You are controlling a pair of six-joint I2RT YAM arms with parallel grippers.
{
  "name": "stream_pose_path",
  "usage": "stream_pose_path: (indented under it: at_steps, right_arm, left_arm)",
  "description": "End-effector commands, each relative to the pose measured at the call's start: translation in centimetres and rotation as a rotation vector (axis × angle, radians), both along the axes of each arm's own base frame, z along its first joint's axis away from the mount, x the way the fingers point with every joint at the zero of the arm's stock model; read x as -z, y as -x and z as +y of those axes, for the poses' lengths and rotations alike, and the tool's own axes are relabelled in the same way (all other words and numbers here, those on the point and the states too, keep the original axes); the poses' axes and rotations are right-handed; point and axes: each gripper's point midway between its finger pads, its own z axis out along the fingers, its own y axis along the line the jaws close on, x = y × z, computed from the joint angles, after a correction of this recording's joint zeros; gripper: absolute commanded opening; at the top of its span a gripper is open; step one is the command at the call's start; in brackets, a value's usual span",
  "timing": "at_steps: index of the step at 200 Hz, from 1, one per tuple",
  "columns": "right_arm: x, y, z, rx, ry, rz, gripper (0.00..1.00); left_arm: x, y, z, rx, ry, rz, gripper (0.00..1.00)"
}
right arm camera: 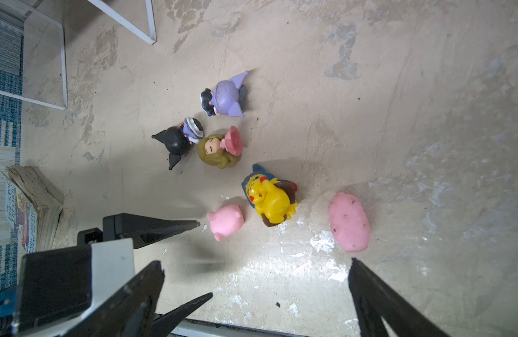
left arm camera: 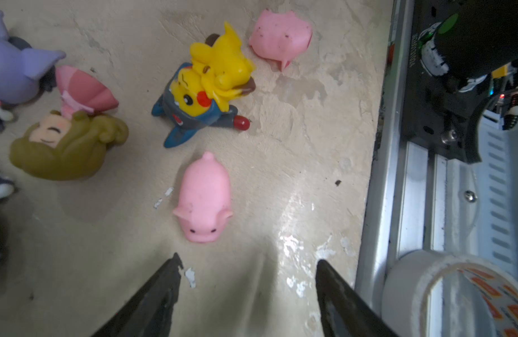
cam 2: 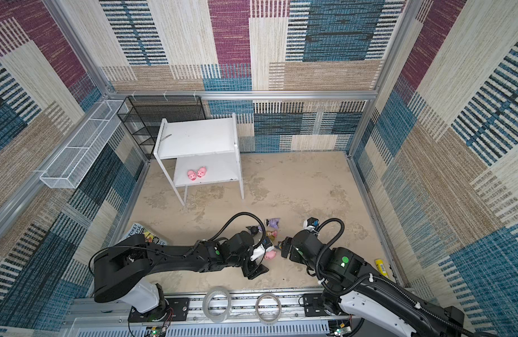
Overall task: Place and organize the plastic toys onto the shelf
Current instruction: 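Lower the open left gripper around the pink pig nearest the robot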
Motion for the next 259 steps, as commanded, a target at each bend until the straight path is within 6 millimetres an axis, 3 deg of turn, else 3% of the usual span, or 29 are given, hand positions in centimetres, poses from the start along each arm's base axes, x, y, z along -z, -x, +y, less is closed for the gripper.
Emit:
stream_pose_path:
  at_steps: [1, 61, 160, 190, 226, 259]
  right_arm:
    - [-0.1, -0.2, -0.4, 0.033, 0.003, -0.01, 1.0]
    - [-0.7, -0.4, -0.5, 0.045, -0.018, -0.034, 1.0]
    - [-1.6, -1.2, -0.1, 0.038, -0.024, -0.081, 1.0]
    - [-1.9, -1.4, 0.0, 0.036, -0.028, -0.095, 1.0]
    - [-3.1, -2.2, 0.5, 0.009, -0.028, -0.16, 1.0]
    - [-3.5, -2.8, 1.3, -0.001, -0.064, -0.203, 1.0]
  left_arm:
    - [-0.6, -1.1, -1.2, 0.038, 0.03, -0.105, 0.71]
    - [1.2, -1.5, -1.8, 0.063, -0.009, -0.113, 0.57]
    - [2.2, -2.8, -2.2, 0.012, -0.019, -0.14, 0.58]
    - [2.4, -3.0, -2.0, -0.002, -0.034, -0.136, 0.46]
    - [1.4, -2.8, -1.2, -0.016, -0.037, -0.133, 0.4]
    - [-1.3, -2.5, 0.7, -0.086, -0.01, -0.123, 0.37]
